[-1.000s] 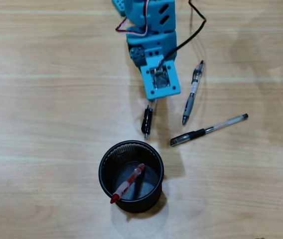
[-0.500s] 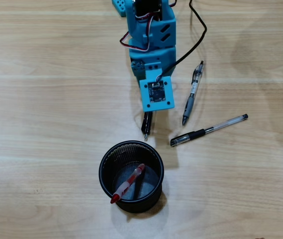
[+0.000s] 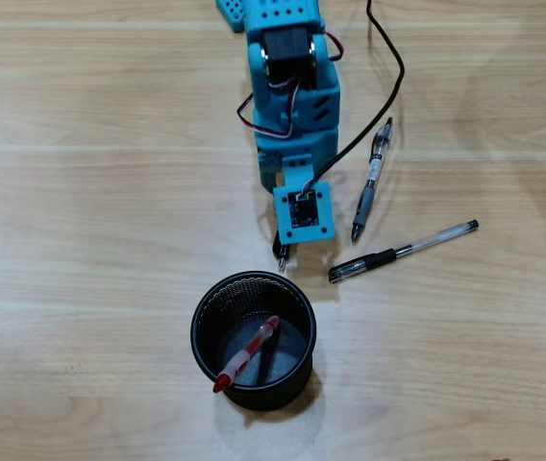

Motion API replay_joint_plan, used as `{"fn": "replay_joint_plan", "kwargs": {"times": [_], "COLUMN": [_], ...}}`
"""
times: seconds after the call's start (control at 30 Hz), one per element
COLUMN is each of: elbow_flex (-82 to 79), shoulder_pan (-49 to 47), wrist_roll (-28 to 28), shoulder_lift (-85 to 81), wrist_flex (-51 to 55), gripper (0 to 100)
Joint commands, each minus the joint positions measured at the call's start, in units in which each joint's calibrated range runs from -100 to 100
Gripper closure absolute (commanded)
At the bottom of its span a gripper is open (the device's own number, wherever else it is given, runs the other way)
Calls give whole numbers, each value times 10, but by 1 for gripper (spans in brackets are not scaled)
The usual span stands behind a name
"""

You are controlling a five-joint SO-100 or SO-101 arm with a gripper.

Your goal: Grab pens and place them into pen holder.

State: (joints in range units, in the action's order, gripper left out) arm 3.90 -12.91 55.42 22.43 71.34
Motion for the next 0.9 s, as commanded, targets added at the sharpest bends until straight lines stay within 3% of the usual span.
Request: {"fn": "replay_joint_plan", "kwargs": {"times": [0.0, 0.47, 0.7, 0.87], "elbow_flex": [4, 8, 5, 5], "shoulder_pan": [11, 6, 11, 12], "wrist_roll": [4, 20, 20, 20], "shoulder_lift": [10, 67, 67, 63], "wrist_flex": [-5, -6, -6, -6], "gripper": [83, 86, 98, 98]}}
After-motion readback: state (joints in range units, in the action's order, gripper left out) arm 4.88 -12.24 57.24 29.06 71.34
